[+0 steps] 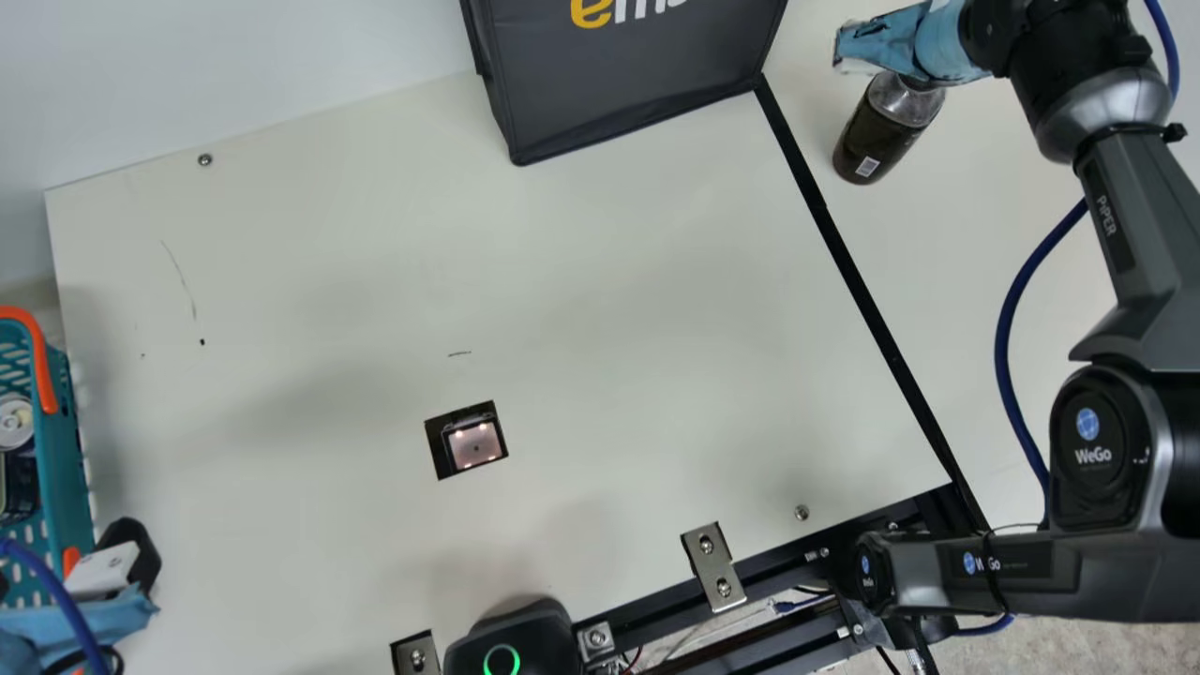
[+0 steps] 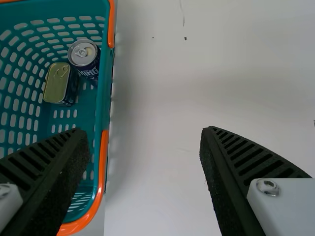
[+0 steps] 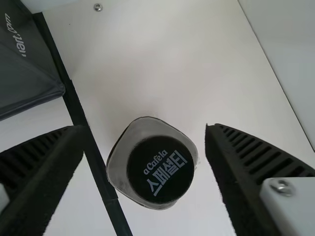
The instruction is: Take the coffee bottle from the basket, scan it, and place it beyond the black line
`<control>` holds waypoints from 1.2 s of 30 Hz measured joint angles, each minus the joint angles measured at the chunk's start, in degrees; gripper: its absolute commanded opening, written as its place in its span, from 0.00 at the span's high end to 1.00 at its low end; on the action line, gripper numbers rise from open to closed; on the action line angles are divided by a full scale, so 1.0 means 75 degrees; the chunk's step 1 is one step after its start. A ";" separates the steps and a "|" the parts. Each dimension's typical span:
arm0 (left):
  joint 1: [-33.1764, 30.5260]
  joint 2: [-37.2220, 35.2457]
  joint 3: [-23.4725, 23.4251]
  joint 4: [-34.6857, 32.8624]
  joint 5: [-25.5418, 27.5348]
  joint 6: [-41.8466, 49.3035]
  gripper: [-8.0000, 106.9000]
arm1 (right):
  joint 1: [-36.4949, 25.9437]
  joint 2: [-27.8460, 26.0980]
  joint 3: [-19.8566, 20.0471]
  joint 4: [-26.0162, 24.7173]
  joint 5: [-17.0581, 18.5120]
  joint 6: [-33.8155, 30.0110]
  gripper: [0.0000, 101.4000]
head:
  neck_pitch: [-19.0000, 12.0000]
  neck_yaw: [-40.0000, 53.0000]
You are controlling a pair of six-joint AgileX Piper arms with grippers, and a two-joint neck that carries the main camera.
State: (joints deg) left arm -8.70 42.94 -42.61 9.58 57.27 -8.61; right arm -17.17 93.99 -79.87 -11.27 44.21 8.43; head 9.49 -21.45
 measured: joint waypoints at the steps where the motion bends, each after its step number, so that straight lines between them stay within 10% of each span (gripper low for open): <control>1: 0.0000 0.0000 0.0000 0.0000 0.0000 0.0000 0.15 | 0.0000 -0.0020 0.0000 0.0000 0.0000 0.0000 0.10 | -0.0012 -0.0012; 36: 0.0000 0.0000 0.0000 0.0000 0.0000 0.0000 0.15 | 0.1093 -0.1192 0.0426 -0.0340 0.0412 0.0303 0.10 | -0.0012 0.0000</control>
State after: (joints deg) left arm -8.70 42.94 -42.61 9.58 57.27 -8.61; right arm -8.98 85.05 -76.68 -13.82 47.30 10.70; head 9.40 -21.45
